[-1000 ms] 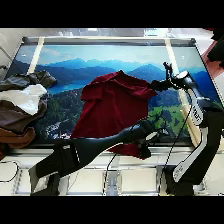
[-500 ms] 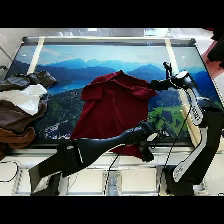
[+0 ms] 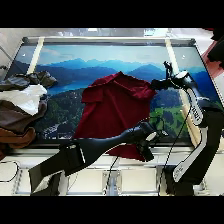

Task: Fold the shirts.

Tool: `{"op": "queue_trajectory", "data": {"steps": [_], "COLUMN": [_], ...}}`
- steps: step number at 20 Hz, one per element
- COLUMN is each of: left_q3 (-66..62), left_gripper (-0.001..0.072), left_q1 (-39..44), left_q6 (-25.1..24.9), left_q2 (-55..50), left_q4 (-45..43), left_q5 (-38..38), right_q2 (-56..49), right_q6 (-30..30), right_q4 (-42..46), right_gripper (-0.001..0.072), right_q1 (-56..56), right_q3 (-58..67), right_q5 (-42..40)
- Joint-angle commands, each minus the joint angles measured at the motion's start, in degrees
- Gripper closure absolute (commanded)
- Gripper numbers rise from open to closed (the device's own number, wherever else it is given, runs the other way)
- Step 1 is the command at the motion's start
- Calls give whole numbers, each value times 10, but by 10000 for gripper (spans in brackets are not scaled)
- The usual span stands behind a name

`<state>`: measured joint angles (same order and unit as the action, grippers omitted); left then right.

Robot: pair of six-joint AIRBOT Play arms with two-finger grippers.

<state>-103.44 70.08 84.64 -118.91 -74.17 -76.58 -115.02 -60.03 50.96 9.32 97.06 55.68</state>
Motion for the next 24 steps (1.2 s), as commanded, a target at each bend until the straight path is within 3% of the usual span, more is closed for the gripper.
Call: {"op": "queue_trajectory", "data": {"steps": [1, 3, 4, 6, 9, 13, 20, 24], "left_q3": [1, 1, 1, 1, 0, 0, 1, -12], "left_gripper": [696, 696, 696, 696, 696, 696, 697, 696], "left_q1": [-1, -9, -24, -61, -130, -209, -342, -419], "left_q6": [1, 18, 29, 33, 78, 104, 98, 98], "left_q2": [-5, 10, 27, 70, 137, 209, 223, 223], "left_q4": [-178, -338, -363, -375, -430, -473, -497, -525], "left_q5": [-106, -176, -185, -195, -203, -158, -112, -82], "right_q2": [9, 20, 27, 45, 78, 87, 87, 90], "right_q6": [-2, -10, -22, -40, -52, -62, -77, -76], "right_q4": [-1, 0, 4, 24, 83, 100, 94, 34], "right_gripper": [680, 680, 680, 680, 680, 681, 680, 681], "right_q1": [8, 25, 37, 65, 110, 150, 137, 129], "right_q3": [25, 68, 88, 120, 127, 127, 126, 126], "right_q5": [9, 38, 50, 93, 167, 246, 276, 271]}}
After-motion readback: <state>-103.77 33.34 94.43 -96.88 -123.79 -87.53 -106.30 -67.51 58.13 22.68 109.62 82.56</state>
